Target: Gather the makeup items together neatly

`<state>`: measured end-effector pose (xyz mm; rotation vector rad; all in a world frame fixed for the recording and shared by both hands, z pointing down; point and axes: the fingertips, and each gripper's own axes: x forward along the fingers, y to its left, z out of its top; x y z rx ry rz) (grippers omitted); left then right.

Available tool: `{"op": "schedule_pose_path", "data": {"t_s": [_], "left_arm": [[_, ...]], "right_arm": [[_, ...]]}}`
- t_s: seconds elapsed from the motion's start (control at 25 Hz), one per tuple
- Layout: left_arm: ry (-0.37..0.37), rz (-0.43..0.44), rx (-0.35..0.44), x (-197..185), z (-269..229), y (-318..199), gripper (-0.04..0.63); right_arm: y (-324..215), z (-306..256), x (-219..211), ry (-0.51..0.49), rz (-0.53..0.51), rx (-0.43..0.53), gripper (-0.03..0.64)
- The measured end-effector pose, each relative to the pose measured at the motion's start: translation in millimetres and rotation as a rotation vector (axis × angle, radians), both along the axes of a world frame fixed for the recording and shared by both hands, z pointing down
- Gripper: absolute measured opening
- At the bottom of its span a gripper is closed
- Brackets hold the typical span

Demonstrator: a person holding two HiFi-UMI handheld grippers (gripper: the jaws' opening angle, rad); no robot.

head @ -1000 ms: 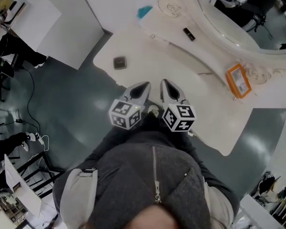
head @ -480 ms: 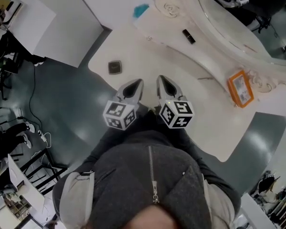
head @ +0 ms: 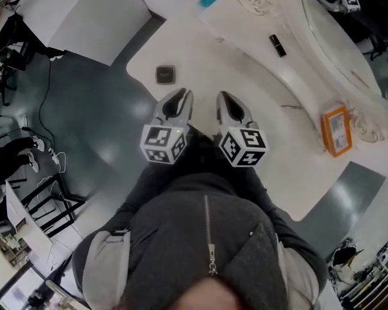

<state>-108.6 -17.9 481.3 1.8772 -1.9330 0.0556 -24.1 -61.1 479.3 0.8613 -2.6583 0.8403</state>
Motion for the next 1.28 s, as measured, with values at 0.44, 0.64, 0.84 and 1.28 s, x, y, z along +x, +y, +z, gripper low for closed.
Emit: {"op": "schedule_pose_path", "data": {"t_s": [0.44,0.64,0.84,1.28], "left_arm": [[-0.040,-0.245,-0.100,-64.5,34.8,16.7,0.327],[-0.058,-0.301,-0.182,-80.6,59.2,11.5,0.392],[-0.083,-0.307,-0.249,-88.5,77.4,-1.5,0.405],[-0.143,-0.305,-0.339,-110.2,92.6,-13.4,0.405]], "right_arm": [[7.5,18.1,-29.7,0.024,-0.062,-0.038,0.003],[8.4,29.6,-23.9,0.045,-0.049,-0.062,0.003],[7.9,39.6,-18.0,0.063,-0.045,-0.084,0.003],[-0.7,41.5,-15.4,0.056,-0.035,-0.108,0.003]]}}
